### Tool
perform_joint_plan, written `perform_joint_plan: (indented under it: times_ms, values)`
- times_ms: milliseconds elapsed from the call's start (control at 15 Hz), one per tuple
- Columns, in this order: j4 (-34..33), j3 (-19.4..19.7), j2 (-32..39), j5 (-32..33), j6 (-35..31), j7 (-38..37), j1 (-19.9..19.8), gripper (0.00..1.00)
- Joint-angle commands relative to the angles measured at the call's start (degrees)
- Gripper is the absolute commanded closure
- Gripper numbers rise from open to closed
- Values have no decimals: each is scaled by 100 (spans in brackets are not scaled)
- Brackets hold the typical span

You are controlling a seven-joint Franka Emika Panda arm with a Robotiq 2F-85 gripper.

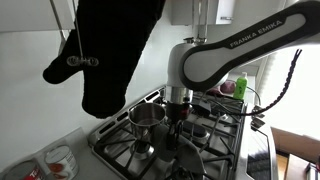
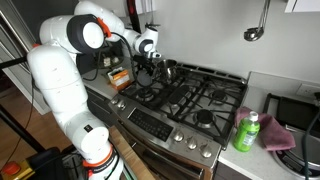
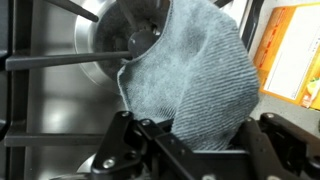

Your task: Put the kitchen towel on the pot them move the pot to the left

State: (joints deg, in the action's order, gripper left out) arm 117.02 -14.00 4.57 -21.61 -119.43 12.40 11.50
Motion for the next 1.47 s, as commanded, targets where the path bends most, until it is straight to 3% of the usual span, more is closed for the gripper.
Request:
perform_joint_plan:
  times_ms: [0,600,1000,1067,1133,1400]
  values:
    - [-54,7,-32,-220,239,163,2,100]
    - [-48,6,-108,-517,299,500,-12,100]
    - [-74,15,-2,-371,458,345,11,100]
    - [-48,26,-10,-96,398,108,38,75]
    - [-34,33,-23,-36,384,60,35,73]
    - [23,60,-182,292,400,-273,30,45]
